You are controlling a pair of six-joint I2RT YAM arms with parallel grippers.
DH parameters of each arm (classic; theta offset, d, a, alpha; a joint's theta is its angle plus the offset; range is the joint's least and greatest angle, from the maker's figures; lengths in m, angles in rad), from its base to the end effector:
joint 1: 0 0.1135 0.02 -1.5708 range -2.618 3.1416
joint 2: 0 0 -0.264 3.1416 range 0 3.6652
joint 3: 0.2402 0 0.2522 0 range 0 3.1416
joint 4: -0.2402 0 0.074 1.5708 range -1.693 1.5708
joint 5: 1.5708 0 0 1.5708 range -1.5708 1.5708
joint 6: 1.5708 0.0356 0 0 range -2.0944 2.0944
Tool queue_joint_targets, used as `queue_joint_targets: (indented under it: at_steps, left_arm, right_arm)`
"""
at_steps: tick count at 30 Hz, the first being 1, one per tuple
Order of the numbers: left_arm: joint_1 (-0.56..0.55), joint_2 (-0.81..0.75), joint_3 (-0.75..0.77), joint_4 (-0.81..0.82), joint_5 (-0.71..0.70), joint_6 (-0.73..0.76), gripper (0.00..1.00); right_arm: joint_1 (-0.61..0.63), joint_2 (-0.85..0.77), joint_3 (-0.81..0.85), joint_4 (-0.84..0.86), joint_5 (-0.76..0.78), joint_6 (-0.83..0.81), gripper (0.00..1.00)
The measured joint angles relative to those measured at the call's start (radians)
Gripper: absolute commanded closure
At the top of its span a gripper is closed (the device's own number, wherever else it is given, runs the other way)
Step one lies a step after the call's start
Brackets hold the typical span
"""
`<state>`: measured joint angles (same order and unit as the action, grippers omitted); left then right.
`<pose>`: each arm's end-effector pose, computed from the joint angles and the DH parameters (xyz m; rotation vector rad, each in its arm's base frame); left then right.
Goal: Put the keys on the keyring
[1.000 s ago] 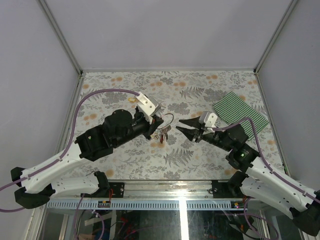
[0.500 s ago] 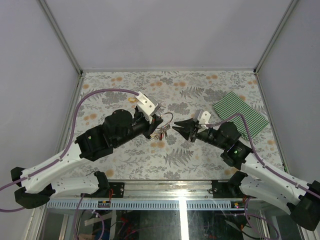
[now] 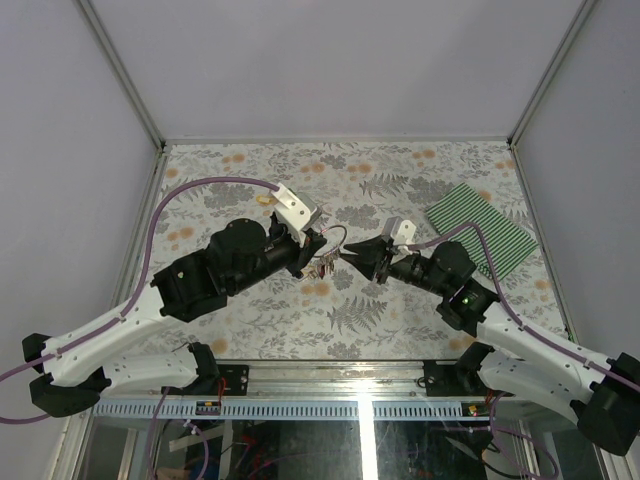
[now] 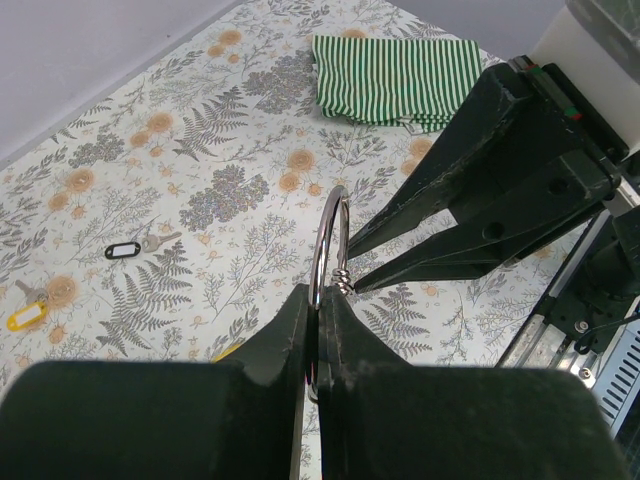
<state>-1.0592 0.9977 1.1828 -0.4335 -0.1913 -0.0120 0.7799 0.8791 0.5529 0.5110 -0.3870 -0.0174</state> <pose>0.1098 -0.1817 0.4126 0.8048 1.6699 -0.5815 0.1385 0.1558 0.3148 -0.8608 1.1797 0.8954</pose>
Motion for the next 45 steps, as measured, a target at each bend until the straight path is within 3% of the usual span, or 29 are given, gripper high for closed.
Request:
queue_joint_targets:
  at_steps: [15,30,45]
  left_arm:
    - [0.000,0.002,0.000,0.000,0.000,-0.002,1.00]
    - [0.000,0.003,0.000,0.000,0.000,-0.003,1.00]
    - [0.000,0.012,0.000,0.013,0.001,-0.004,1.00]
  right_arm:
    - [0.000,0.026,0.000,0.019,0.000,0.006,0.70]
    - [0.000,0.037,0.000,0.026,0.011,0.003,0.78]
    - [0.000,0.041,0.001,0.058,0.052,-0.002,0.74]
